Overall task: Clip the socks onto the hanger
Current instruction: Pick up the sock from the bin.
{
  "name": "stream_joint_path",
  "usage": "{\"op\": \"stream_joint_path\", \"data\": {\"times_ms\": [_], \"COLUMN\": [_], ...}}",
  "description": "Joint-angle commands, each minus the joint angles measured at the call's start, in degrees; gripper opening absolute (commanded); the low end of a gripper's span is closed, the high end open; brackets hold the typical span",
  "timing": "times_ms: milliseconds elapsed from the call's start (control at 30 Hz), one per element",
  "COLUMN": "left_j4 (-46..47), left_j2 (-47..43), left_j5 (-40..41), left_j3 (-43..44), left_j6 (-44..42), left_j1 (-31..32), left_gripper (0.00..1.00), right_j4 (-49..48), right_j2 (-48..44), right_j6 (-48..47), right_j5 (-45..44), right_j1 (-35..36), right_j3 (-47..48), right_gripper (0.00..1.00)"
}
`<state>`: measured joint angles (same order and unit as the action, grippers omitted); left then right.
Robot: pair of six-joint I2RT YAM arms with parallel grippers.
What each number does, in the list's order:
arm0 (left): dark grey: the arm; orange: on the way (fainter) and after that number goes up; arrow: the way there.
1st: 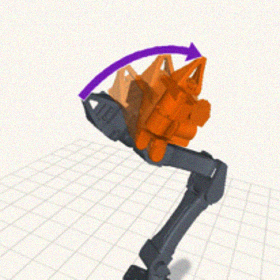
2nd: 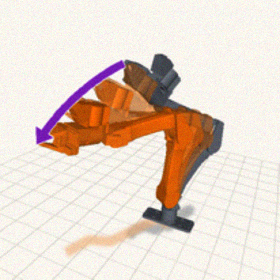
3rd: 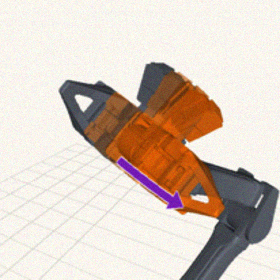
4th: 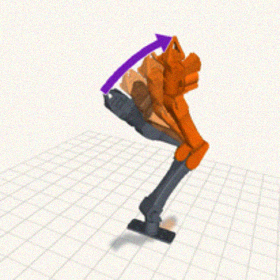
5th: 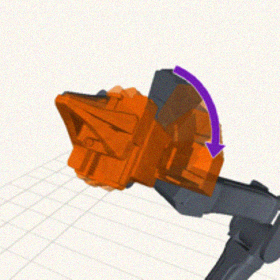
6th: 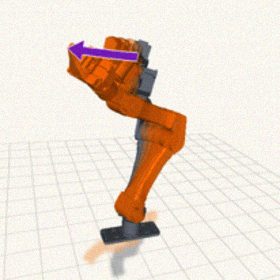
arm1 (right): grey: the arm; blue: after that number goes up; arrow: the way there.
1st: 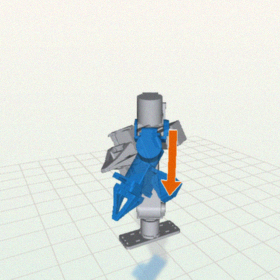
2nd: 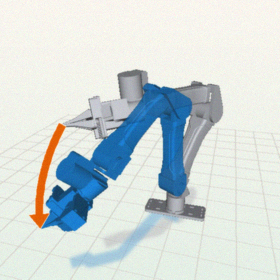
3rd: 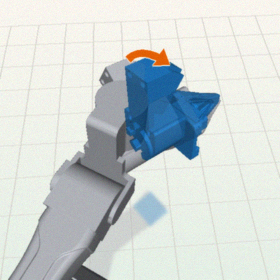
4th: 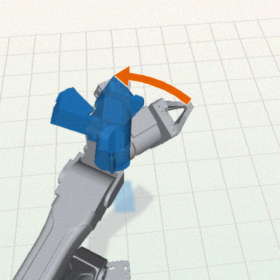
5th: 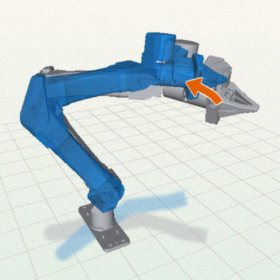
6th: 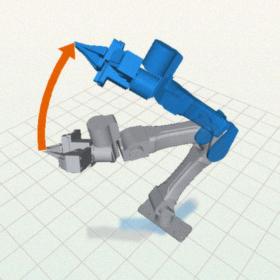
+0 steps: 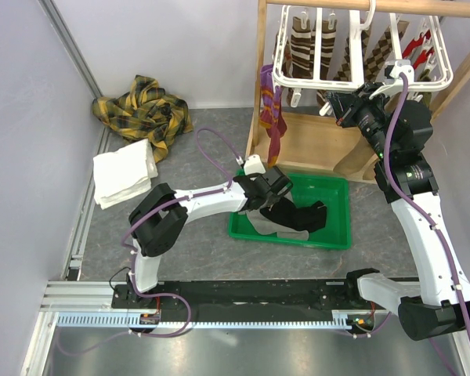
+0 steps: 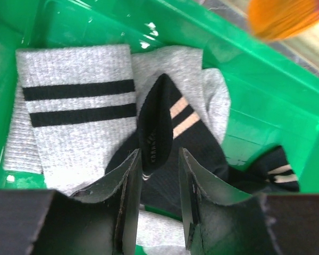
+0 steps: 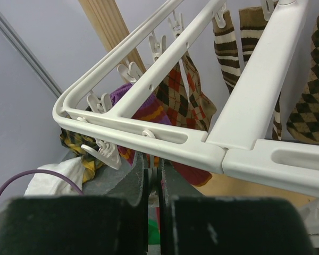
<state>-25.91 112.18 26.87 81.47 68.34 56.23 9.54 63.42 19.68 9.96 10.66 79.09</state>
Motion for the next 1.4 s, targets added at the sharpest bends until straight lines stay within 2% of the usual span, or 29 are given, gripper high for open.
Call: {"op": "stream_joint_path", "data": {"times_ms": [0,200,300,333,400,467,667,900,1000,1100,1267,1367], "left_j4": [1.57,1.57,1.57,1.57,1.57,1.74,4.9,13.94,21.85,28.69,30.39,29.87], "left_j2": [0.94,0.85,0.15,-0.2,-0.91,-2.84,-10.92,-20.59,-24.89,-28.75,-31.23,-31.85], "left_j5": [2.75,2.83,3.62,4.06,5.47,6.87,11.08,11.54,6.28,-2.51,-16.74,-28.86], "left_j3": [-1.31,-2.99,-2.28,-2.11,-1.76,-1.75,-2.63,-4.21,-6.32,-8.52,-6.95,-5.1], "left_j6": [-1.28,-0.3,-1.79,-2.24,-3.9,-5.05,-14.0,-32.89,-44.75,-56.44,-69.45,-73.76], "left_j1": [0.2,0.2,0.37,0.46,0.55,0.64,0.9,1.17,1.08,1.16,-0.32,-3.04], "left_gripper": [0.39,0.36,0.26,0.18,0.12,0.02,0.02,0.02,0.02,0.02,0.02,0.02], "right_j4": [5.49,5.58,5.49,5.49,5.58,5.58,5.49,5.49,5.58,5.49,5.58,5.58], "right_j2": [-1.1,-1.1,-1.1,-1.1,-1.02,-1.1,-1.1,-0.66,-0.49,-0.49,-0.84,-1.19], "right_j6": [-0.08,0.09,0.09,0.09,0.09,0.01,0.09,0.62,0.71,0.8,0.27,-0.52], "right_j5": [3.67,3.67,3.76,3.76,3.84,3.84,3.93,4.37,4.46,4.37,4.46,4.9], "right_j1": [1.21,1.3,1.39,1.3,1.39,1.3,1.3,1.3,1.21,1.3,1.21,1.21], "right_j3": [-0.16,-0.16,-0.08,-0.08,0.1,0.1,0.36,1.33,1.86,2.12,2.47,2.65], "right_gripper": [0.0,0.0,0.0,0.0,0.0,0.0,0.0,0.0,0.0,0.0,0.0,0.0]}}
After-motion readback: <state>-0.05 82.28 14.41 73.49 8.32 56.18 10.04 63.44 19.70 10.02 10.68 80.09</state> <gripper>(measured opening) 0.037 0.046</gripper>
